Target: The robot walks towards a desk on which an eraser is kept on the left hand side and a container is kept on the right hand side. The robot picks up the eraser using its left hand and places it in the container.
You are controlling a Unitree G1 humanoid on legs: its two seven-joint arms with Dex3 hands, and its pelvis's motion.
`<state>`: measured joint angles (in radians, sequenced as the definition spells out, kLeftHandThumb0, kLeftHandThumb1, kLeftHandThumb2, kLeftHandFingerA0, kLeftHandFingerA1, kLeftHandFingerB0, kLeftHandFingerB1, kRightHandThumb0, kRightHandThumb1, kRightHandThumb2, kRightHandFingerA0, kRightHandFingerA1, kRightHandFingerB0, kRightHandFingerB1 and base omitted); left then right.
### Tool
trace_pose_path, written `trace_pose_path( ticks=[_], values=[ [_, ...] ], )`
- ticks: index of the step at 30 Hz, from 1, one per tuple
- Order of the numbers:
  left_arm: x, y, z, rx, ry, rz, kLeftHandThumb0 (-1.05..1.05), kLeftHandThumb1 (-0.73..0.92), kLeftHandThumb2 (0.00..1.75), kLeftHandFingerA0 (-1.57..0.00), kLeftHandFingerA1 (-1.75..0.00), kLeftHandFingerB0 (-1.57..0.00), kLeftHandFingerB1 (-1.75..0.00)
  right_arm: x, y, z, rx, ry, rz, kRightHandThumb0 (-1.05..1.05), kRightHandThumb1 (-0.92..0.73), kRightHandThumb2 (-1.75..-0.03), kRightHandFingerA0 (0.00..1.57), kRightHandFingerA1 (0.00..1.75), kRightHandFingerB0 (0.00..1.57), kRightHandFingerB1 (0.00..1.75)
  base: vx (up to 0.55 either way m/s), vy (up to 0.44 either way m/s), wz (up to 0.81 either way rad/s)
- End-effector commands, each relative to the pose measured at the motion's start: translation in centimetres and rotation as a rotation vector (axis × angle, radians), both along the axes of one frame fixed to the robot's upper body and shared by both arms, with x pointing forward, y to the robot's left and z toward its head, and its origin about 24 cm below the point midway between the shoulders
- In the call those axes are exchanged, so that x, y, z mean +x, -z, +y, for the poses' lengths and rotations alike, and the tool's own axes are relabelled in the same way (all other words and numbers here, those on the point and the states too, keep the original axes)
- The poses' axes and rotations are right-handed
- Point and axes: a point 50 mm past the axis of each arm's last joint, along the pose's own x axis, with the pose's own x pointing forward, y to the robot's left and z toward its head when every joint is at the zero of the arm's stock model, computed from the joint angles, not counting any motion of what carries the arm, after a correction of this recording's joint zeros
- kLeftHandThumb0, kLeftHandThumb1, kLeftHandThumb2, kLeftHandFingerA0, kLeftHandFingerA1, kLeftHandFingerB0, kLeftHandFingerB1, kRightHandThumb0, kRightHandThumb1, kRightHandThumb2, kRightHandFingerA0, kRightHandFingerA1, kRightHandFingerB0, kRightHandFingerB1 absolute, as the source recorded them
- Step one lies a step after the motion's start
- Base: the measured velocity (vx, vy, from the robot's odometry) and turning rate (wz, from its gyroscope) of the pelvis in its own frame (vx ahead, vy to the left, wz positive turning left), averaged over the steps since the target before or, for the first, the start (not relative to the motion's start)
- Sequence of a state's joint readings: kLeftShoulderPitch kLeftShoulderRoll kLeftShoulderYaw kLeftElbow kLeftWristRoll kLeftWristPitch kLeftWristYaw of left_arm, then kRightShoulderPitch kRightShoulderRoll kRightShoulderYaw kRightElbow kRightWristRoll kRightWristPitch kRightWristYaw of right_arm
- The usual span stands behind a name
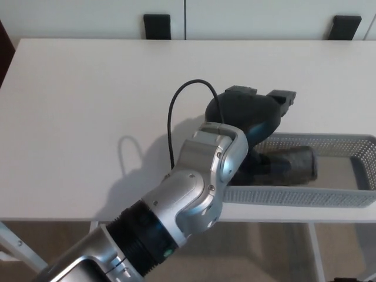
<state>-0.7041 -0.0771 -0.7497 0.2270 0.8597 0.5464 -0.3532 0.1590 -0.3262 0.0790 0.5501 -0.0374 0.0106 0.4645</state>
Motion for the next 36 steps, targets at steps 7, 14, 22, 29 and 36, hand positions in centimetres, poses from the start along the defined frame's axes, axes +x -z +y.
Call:
trace_pose_path(
  ticks=[7,14,22,29,36],
  values=[
    [-0.6,-2.5,0.5,-0.04,0.037,0.006,-1.03,0.66,1.08,0.0,0.0,0.0,-0.01,0.0,-0.3,-0.7,-0.035,-0.054,0.006,-0.48,-0.37,-0.77,0.87,0.69,0.52,0.56,0.0,0.0,0.0],
    [-6.0,-9.6,1.9,-0.258,0.271,-0.156,-0.99,0.79,0.66,0.0,-0.1,0.0,-0.21,0.5,-0.4,-0.9,-0.042,-0.037,0.026,-0.47,-0.36,-0.77,0.87,0.69,0.52,0.56,0.0,0.0,0.0],
    [-14.6,-9.7,6.5,-0.588,0.579,0.237,-0.84,0.52,0.91,-0.04,-0.14,-0.1,-0.28,-0.1,-0.1,-1.0,-0.052,-0.074,0.031,-0.52,-0.35,-0.79,0.84,0.69,0.49,0.56,0.0,0.0,0.0],
    [-19.3,-4.7,11.0,-0.812,0.838,0.876,-0.9,0.84,0.66,-0.21,-0.28,-0.26,-0.29,-0.1,-0.1,-0.8,-0.088,-0.141,0.031,-0.44,-0.36,-0.8,0.81,0.7,0.48,0.57,0.0,0.0,0.0],
    [-20.0,-2.1,16.8,-0.993,0.841,1.001,-0.99,0.92,0.71,-0.42,-0.34,-0.36,-0.32,-0.5,0.3,-0.9,-0.079,-0.117,0.068,-0.38,-0.49,-0.55,0.86,0.53,0.56,0.45,0.0,0.0,0.0]
  ],
)
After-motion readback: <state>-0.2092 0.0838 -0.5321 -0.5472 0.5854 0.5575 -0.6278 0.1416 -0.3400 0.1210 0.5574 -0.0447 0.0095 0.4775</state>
